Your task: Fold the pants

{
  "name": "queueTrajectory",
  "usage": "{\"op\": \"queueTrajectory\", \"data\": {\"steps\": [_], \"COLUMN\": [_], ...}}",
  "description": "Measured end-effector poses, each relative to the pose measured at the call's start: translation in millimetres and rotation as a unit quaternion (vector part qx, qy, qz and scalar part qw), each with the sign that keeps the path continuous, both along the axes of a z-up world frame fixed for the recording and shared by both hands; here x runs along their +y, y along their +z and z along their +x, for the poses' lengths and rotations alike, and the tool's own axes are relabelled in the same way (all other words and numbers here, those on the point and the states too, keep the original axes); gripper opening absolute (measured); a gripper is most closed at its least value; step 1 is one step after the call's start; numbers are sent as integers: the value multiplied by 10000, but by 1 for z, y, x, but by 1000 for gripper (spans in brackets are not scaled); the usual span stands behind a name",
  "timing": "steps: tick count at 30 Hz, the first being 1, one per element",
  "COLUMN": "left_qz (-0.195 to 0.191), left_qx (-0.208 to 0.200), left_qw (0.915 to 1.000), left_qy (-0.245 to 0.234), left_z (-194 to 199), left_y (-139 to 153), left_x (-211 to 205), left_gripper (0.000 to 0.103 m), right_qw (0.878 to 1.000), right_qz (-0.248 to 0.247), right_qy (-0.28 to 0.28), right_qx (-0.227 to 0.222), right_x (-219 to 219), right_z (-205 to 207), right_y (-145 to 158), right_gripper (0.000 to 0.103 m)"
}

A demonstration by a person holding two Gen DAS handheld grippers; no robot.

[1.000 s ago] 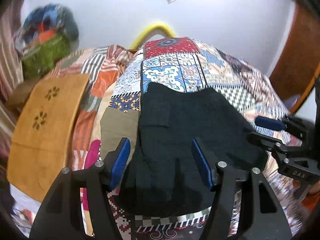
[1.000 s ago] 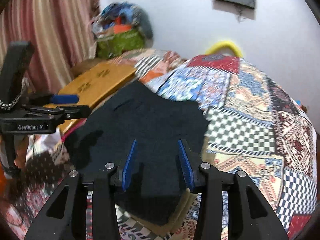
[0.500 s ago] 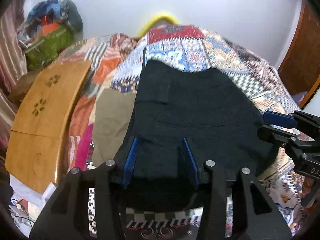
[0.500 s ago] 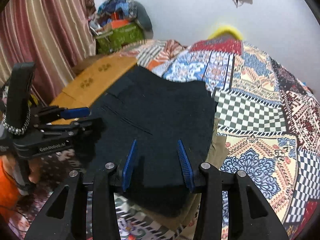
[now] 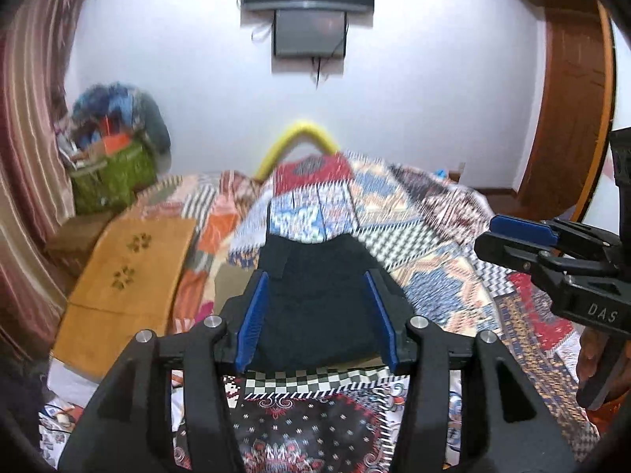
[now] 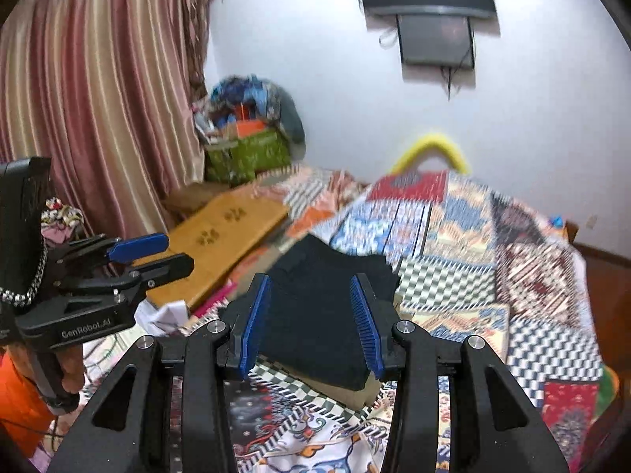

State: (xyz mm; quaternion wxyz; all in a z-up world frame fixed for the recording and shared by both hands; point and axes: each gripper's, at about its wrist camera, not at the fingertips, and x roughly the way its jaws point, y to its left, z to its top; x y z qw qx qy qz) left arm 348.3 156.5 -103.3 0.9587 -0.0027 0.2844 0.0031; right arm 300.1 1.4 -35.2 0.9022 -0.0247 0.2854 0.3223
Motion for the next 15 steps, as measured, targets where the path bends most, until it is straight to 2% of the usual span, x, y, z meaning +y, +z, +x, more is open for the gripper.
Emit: {"op": "queueTrajectory", "data": {"steps": [8,13,15], "left_qz": [-30,-182,-222], "left_qx": [-792,-1086,-1168], "left_qw": [9968,9939,9928], "left_qy": [117,103,112], "left_z": [-88,-133,-151], "left_y": [59,77,82], "left_x": [-17,-27,-32], "left_gripper": [61,65,66], "right_qw": [9981,9959,9946], "right_qz": [217,492,530], "right_qy": [-12,-38,-99], "right_qx": [-584,-752,-881], "right_x": [-18,-29,-36], "right_z": [-76,-110,-126], "right_y": [50,66,73], "right_gripper": [39,49,56]}}
